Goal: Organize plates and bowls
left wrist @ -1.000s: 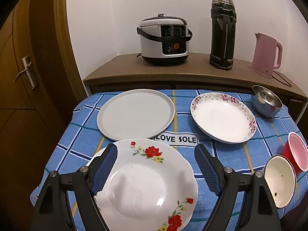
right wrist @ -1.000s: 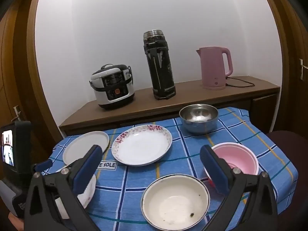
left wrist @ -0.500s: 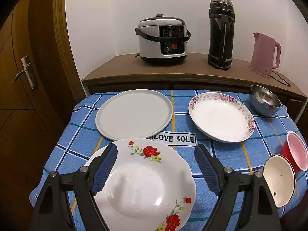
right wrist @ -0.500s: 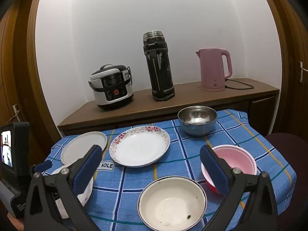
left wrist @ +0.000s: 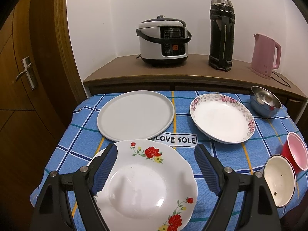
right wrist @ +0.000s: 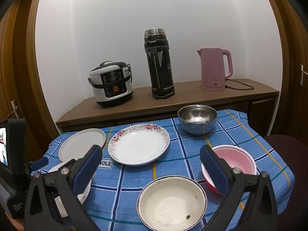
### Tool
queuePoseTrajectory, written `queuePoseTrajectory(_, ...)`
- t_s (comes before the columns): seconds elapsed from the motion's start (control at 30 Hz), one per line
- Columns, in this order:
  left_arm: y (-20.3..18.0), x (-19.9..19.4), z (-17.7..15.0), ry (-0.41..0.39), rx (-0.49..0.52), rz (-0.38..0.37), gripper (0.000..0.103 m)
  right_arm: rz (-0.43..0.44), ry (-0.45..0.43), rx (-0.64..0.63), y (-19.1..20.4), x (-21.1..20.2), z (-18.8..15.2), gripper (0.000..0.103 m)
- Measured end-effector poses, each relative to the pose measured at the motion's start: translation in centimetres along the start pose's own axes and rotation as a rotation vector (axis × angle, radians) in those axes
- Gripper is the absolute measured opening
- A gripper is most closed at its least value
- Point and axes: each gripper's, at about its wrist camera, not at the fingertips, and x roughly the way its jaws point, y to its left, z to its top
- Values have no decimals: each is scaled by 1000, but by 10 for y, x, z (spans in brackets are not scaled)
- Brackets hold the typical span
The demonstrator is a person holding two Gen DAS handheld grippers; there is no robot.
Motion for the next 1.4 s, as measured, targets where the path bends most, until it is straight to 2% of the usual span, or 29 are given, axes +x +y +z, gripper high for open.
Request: queuePoseTrajectory(1.4,-3,-2,-3,1,6,-2,84,8,3,-6,6,3,-5,103)
